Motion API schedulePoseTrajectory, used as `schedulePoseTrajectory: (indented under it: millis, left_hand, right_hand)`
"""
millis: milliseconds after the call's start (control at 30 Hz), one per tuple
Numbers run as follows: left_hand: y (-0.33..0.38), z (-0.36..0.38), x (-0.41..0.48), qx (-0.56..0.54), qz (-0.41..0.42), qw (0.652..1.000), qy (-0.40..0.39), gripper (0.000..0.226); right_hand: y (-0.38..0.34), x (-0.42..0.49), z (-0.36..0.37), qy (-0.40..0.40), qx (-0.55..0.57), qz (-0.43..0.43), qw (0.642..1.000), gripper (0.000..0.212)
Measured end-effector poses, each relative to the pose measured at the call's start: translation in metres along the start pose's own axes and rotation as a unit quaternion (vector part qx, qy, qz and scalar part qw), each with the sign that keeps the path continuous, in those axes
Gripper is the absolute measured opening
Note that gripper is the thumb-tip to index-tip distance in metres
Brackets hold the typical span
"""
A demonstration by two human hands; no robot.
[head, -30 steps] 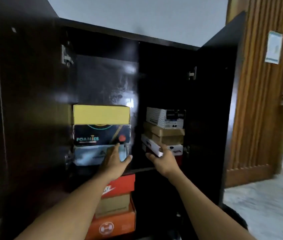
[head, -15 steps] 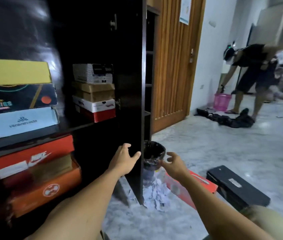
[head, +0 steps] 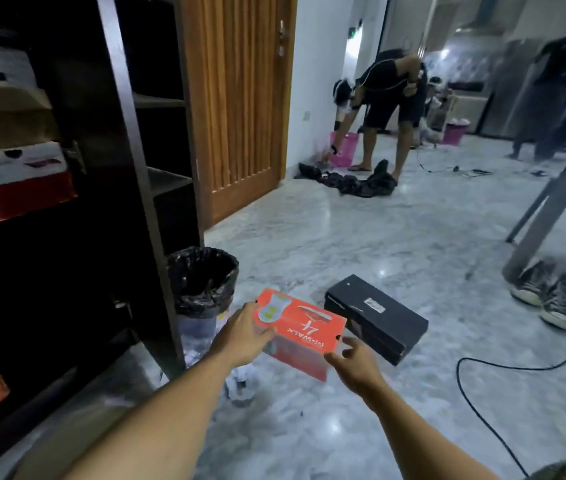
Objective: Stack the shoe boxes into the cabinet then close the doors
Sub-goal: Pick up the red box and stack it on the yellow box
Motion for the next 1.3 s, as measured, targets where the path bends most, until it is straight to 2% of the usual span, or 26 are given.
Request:
schedulePoseTrajectory:
  millis: [100, 233, 367, 433, 467, 533, 567, 633, 833, 967, 1033, 1100, 1167, 1300]
  left_hand:
    - [-0.022, 0.035, 0.034, 0.01, -0.008, 0.999, -0.032, 0.057]
    - [-0.057, 0.067, 0.083, 0.039, -0.042, 0.997, -0.056, 0.071]
    - [-0.102, 0.092, 0.136, 0.038, -0.072, 0.995, -0.058, 0.078]
    - [-0.123, 0.1, 0.16, 0.046, -0.068, 0.996, -0.047, 0.077]
    - [-0.132, 0.103, 0.169, 0.047, -0.072, 0.995, -0.042, 0.081]
    - [-0.16, 0.112, 0.192, 0.072, -0.097, 0.991, -0.051, 0.115]
    - [-0.188, 0.122, 0.209, 0.077, -0.111, 0.99, -0.052, 0.129]
    - [-0.207, 0.127, 0.227, 0.077, -0.113, 0.99, -0.041, 0.144]
    - [-0.211, 0.139, 0.233, 0.041, -0.159, 0.984, -0.063, 0.136]
    - [-0.217, 0.145, 0.235, -0.003, -0.175, 0.983, -0.046, 0.14]
    - [-0.216, 0.145, 0.234, -0.052, -0.169, 0.984, -0.029, 0.149]
    - [-0.208, 0.14, 0.233, -0.074, -0.152, 0.986, -0.015, 0.157]
    - [-0.188, 0.13, 0.227, -0.067, -0.126, 0.99, -0.001, 0.151]
    - [-0.148, 0.121, 0.205, -0.082, -0.083, 0.993, -0.021, 0.157]
  right_hand:
    - [0.042, 0.028, 0.011, -0.013, -0.007, 0.05, 0.999, 0.068]
    - [0.086, 0.074, 0.032, -0.031, -0.001, 0.093, 0.995, 0.078]
    - [0.114, 0.121, 0.059, -0.043, 0.028, 0.114, 0.992, 0.089]
    - [0.122, 0.14, 0.067, -0.036, 0.055, 0.1, 0.993, 0.087]
    - [0.122, 0.146, 0.069, -0.033, 0.073, 0.089, 0.993, 0.081]
    - [0.122, 0.16, 0.071, -0.025, 0.108, 0.06, 0.992, 0.07]
    - [0.12, 0.168, 0.073, -0.024, 0.125, 0.046, 0.991, 0.068]
    - [0.119, 0.184, 0.078, -0.019, 0.164, 0.013, 0.986, 0.073]
    - [0.126, 0.208, 0.089, -0.017, 0.183, -0.034, 0.982, 0.106]
    - [0.128, 0.214, 0.093, -0.023, 0.195, -0.05, 0.979, 0.106]
    - [0.128, 0.216, 0.091, -0.018, 0.211, -0.049, 0.976, 0.102]
    - [0.127, 0.214, 0.085, -0.009, 0.231, -0.051, 0.972, 0.097]
    - [0.122, 0.207, 0.073, -0.003, 0.241, -0.061, 0.969, 0.097]
    - [0.115, 0.177, 0.042, 0.017, 0.258, -0.059, 0.964, 0.098]
Point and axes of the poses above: each hand's wrist, its own x-axis towards the middle knuckle, its own z-axis out of the palm, y = z × x, the point moved 10 cm from there along x, towards the middle knuckle, and after that the axes turned 1 degree about z, right-handed, at the moved point
